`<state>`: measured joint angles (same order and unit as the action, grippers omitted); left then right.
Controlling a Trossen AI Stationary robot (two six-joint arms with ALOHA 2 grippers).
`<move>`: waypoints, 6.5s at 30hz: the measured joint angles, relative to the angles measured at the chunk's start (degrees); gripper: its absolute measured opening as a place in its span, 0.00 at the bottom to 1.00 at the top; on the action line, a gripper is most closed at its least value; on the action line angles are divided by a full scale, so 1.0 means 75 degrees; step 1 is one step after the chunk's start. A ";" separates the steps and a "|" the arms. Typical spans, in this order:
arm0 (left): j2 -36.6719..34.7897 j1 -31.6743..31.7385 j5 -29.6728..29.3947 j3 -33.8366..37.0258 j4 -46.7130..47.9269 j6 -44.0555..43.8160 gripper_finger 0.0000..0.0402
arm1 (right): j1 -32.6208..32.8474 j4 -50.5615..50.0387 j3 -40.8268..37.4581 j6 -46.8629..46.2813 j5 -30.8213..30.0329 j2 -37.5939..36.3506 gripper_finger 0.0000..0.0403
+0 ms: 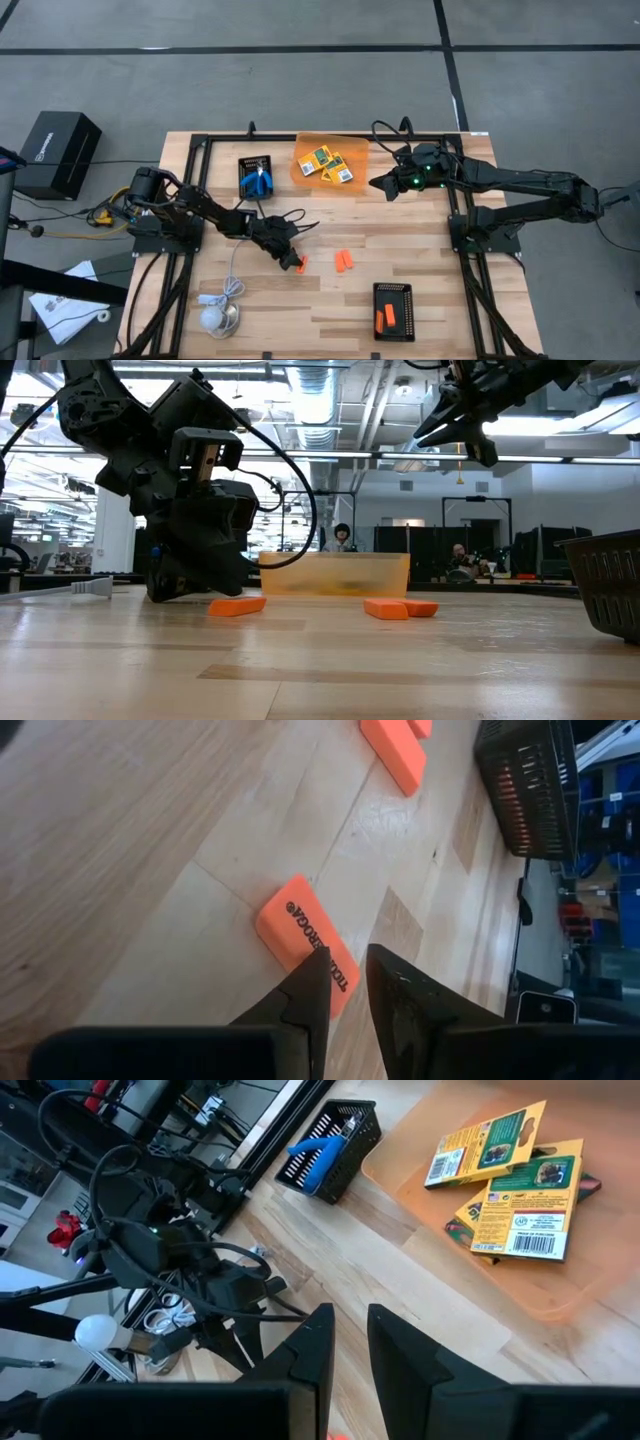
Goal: Pick & Place School Supplies
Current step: Put the eraser into the bottom black bin
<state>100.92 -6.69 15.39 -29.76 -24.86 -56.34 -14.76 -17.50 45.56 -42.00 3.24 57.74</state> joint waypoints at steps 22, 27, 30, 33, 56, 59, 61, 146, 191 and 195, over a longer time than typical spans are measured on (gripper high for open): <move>0.0000 -0.0039 0.0402 -0.0012 0.0052 0.0135 0.18 | 0.0000 -0.0003 0.0000 -0.0006 0.0388 0.0000 0.14; 0.0000 -0.0036 0.0452 -0.0012 0.0055 0.0162 0.18 | 0.0009 -0.0003 0.0000 -0.0003 0.0434 0.0000 0.14; 0.0000 0.0001 0.0493 -0.0012 0.0055 0.0157 0.18 | 0.0012 -0.0003 0.0000 0.0032 0.0587 0.0000 0.14; 0.0000 0.0001 0.0494 -0.0012 0.0055 0.0168 0.18 | 0.0012 -0.0003 0.0000 0.0058 0.0590 0.0000 0.14; -0.0269 0.0588 -0.1163 0.0036 -0.0054 0.0182 0.18 | 0.0003 0.0531 0.0000 0.0521 0.0579 0.0000 0.14; -0.1248 0.0735 -0.1813 0.0244 0.0498 0.0468 0.18 | -0.0006 0.0987 0.0000 0.0763 0.0533 0.0000 0.14; -0.1818 0.0796 -0.1603 0.0230 0.0159 0.0452 0.18 | -0.0006 0.1262 0.0000 0.0896 0.0407 0.0003 0.14; -0.0688 -0.0252 -0.1944 0.0426 0.0731 0.4644 0.00 | 0.0006 0.1413 0.0003 0.0874 0.0409 0.0003 0.14; -0.0602 -0.0221 -0.1977 0.0033 -0.0078 0.4444 0.00 | -0.0003 0.1361 0.0003 0.0879 0.0397 0.0003 0.14; -0.0612 -0.0275 -0.1901 0.0149 -0.0020 0.4205 0.00 | -0.0003 0.1361 0.0003 0.0880 0.0397 0.0003 0.14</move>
<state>96.33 -8.75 1.13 -28.64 -25.01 -24.80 -14.79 -7.29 45.58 -35.40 6.22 57.76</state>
